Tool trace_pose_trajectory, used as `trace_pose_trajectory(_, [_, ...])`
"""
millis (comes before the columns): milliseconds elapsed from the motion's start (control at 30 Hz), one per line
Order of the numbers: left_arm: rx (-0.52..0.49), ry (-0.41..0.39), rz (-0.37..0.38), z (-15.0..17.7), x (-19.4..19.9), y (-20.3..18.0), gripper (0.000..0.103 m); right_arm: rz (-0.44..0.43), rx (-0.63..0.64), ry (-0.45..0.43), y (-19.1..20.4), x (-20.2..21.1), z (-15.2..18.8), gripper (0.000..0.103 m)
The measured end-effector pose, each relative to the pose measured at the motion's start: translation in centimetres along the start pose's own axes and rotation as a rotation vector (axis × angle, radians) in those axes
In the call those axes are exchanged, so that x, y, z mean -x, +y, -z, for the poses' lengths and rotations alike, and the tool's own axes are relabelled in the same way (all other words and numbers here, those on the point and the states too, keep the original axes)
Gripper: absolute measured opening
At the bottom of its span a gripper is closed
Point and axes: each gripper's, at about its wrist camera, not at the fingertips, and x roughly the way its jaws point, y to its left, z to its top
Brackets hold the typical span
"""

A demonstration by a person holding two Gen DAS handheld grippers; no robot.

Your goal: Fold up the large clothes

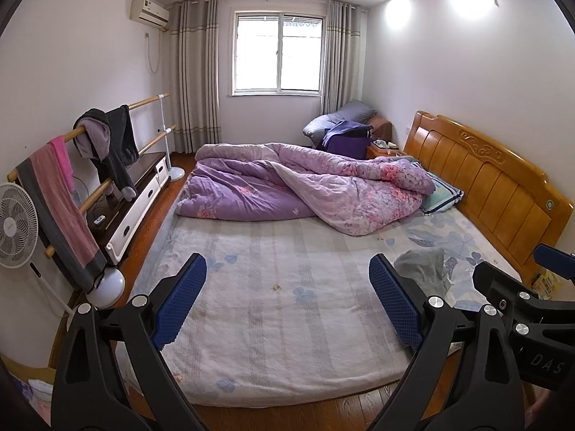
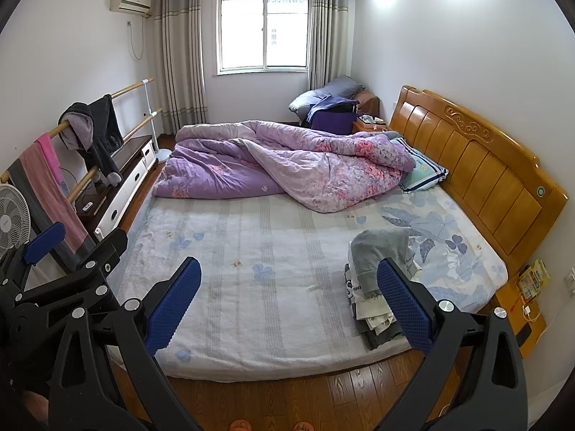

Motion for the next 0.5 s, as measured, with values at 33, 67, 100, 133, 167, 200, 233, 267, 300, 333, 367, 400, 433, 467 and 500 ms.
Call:
trace_pose_trajectory(33, [0.001,0.001,0.000,0.06,0.01,-0.04,0.093,0.000,0.003,0.000,-0.10,-0.06,0.06,0.095])
trace_pose_trajectory(67, [0.000,0.002,0.001,-0.01,0.05,-0.07,0.093,0.000,0.003,0.000,-0.11,-0.04,0.01,0.095])
trace_pose_trajectory(100, [-0.002,0.001,0.003,-0.08,-0.21,-0.02,0.093,-0.001,0.004,0.000,-0.16,-0.08,0.06,0.095])
trace_pose_trajectory(133, [-0.001,0.002,0.003,-0.08,-0.22,-0.04,0.093,-0.001,0.004,0.000,-0.17,-0.08,0.06,0.095])
trace_pose_trajectory(167, [-0.001,0.003,0.004,-0.08,-0.22,-0.05,0.093,0.000,0.003,0.000,-0.18,-0.07,0.02,0.095])
trace_pose_trajectory(200, [-0.001,0.003,0.006,-0.14,-0.25,-0.02,0.093,-0.001,0.003,0.000,-0.20,-0.09,0.07,0.095])
trace_pose_trajectory(233, [-0.002,0.004,0.008,-0.19,-0.34,-0.03,0.093,-0.002,0.003,0.000,-0.25,-0.10,0.06,0.095])
trace_pose_trajectory(267, [-0.003,0.004,0.009,-0.26,-0.41,-0.05,0.093,-0.002,0.004,0.000,-0.27,-0.11,0.07,0.095])
trace_pose_trajectory(300, [-0.004,0.003,0.008,-0.29,-0.41,-0.07,0.093,-0.002,0.004,0.000,-0.26,-0.11,0.01,0.095])
trace_pose_trajectory(333, [-0.003,0.003,0.008,-0.25,-0.41,-0.08,0.092,-0.003,0.003,0.001,-0.25,-0.09,0.09,0.095])
trace_pose_trajectory(367, [-0.003,0.003,0.008,-0.23,-0.40,-0.10,0.092,-0.002,0.003,0.000,-0.24,-0.08,0.10,0.095])
trace_pose_trajectory(400, [-0.003,0.004,0.007,-0.31,-0.43,-0.13,0.092,-0.002,0.003,0.000,-0.25,-0.09,0.10,0.095])
trace_pose_trajectory(433, [-0.003,0.004,0.007,-0.25,-0.42,-0.13,0.092,-0.002,0.003,0.001,-0.25,-0.07,0.04,0.095])
trace_pose_trajectory(467, [-0.003,0.004,0.008,-0.21,-0.41,-0.12,0.092,-0.002,0.003,0.000,-0.24,-0.07,0.12,0.095])
trace_pose_trajectory(500, [-0.002,0.004,0.008,-0.23,-0.42,-0.14,0.093,-0.003,0.003,0.001,-0.25,-0.05,0.06,0.095])
